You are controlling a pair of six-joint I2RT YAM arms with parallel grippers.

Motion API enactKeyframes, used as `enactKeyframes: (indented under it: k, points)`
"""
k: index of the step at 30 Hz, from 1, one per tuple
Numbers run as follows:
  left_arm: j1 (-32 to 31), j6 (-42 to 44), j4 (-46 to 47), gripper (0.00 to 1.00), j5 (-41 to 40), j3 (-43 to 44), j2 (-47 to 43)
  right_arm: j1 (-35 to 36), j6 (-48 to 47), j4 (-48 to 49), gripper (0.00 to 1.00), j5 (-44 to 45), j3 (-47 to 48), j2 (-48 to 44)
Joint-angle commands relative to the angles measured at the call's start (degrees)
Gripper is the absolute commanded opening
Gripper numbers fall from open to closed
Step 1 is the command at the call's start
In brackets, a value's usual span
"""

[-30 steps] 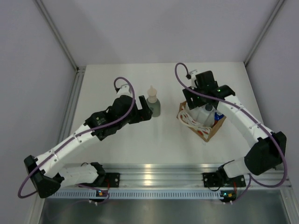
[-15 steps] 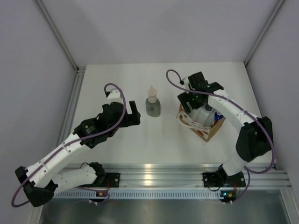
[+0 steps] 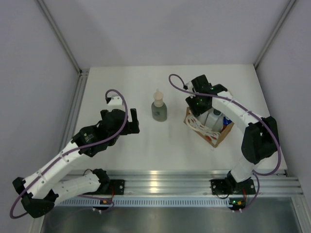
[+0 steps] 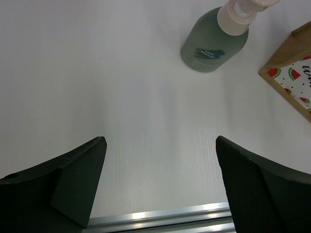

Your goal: Take the personal care products out of the canvas bag

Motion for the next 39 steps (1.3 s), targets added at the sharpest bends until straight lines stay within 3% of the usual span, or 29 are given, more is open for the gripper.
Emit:
enactKeyframes:
  k: [1,4,5,21,39]
  points:
    - [-0.09,1.34,-0.79,0.98,-1.49,-1.07,-0.53,0.72,-0.21,-1.3,0.27,0.45,1.26,2.08]
    - [0.0,1.69,-1.14,0.98,-2.02,-0.9,-0.61,0.72,0.05,-1.38,0.03,1.07,1.79,1.2]
    - [0.0,1.7,-1.31,0.98,-2.19,-0.9,-0.7,0.72,0.22,-1.21,0.0,1.16,2.14,0.42]
    - [0.0,8.63,-6.85,0.98,-11.33,1.74,-3.95,0.37,3.13,-1.12,0.0,4.59,6.54,-7.06]
    - [0.0,2.05,-6.5,0.98,-16.61,-3.62,-5.71,-2.01,8.75,-1.29,0.0,3.44,9.26,-12.33]
